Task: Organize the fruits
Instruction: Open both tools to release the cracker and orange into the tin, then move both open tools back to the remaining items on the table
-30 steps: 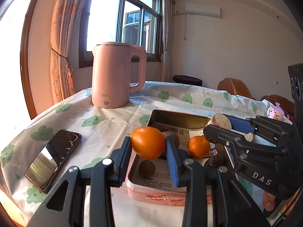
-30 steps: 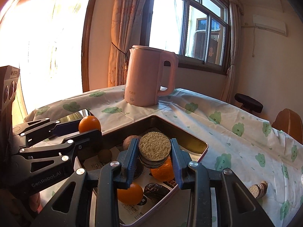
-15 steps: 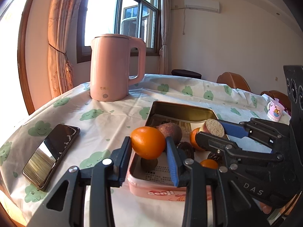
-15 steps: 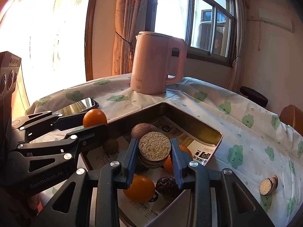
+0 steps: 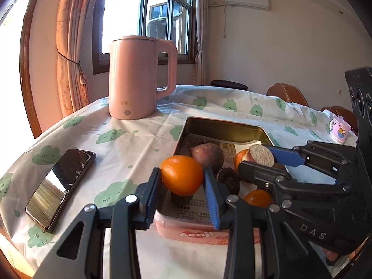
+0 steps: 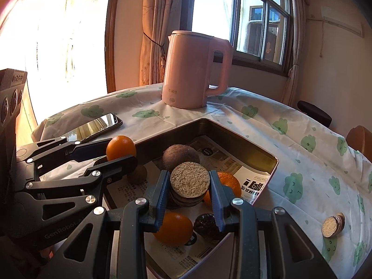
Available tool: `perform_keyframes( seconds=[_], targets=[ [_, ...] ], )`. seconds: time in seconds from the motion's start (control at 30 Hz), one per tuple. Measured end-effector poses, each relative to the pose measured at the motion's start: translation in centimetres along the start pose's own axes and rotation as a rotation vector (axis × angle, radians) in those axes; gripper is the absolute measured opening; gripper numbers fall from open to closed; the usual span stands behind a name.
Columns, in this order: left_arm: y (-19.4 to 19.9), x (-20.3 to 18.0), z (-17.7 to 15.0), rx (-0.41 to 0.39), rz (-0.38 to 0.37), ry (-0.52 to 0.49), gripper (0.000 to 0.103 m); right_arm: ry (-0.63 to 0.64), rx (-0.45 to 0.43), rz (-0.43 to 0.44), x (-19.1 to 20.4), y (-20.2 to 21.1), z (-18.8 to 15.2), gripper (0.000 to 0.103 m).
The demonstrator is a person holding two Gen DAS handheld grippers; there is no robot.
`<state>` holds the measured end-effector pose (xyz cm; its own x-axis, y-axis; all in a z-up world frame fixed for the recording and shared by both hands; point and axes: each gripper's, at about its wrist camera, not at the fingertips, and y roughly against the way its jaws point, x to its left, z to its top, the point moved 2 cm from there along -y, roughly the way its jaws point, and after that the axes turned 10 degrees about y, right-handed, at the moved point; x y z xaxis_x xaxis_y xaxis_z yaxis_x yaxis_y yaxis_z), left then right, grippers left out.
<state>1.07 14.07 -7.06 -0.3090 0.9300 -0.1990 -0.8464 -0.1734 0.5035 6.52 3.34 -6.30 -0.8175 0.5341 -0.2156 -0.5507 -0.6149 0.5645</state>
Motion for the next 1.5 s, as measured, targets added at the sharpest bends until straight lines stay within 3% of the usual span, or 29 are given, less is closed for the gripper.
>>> perform_keyframes(
  seconds=[0.27, 0.5, 0.67, 0.83, 1.13, 1.3, 1.5],
  targets=[
    [0.0, 0.1, 0.0, 0.000, 0.004, -0.002, 0.039, -0.011, 0.020, 0.035, -0.1, -0.4, -0.1, 0.036],
    [0.3, 0.0, 0.1, -0.009, 0.011, -0.004, 0.042, -0.045, 0.014, 0.032, -0.7, -0.3, -0.3, 0.047],
    [0.7, 0.0, 0.3, -0.024, 0.018, 0.005, 0.059, -0.054, 0.003, 0.013, -1.2, 0.4, -0.6, 0.050],
    [1.4, -1.2, 0.4, -0.049, -0.006, 0.001, 0.083, -0.054, -0.013, -0.039, -2.5, 2.0, -1.4, 0.060],
    [1.7, -8.5, 0.5, -0.031, -0.118, -0.093, 0.085, -0.088, -0.006, -0.215, -9.2, 7.1, -5.3, 0.065],
    [0.9, -13.9, 0.8, -0.003, -0.186, -0.156, 0.086, -0.227, 0.025, -0.355, -15.5, 9.4, -8.0, 0.066],
    [-2.0, -21.3, 0.4, 0.084, -0.256, -0.245, 0.086, -0.363, 0.054, -0.478, -20.7, 11.2, -10.9, 0.074]
  ],
)
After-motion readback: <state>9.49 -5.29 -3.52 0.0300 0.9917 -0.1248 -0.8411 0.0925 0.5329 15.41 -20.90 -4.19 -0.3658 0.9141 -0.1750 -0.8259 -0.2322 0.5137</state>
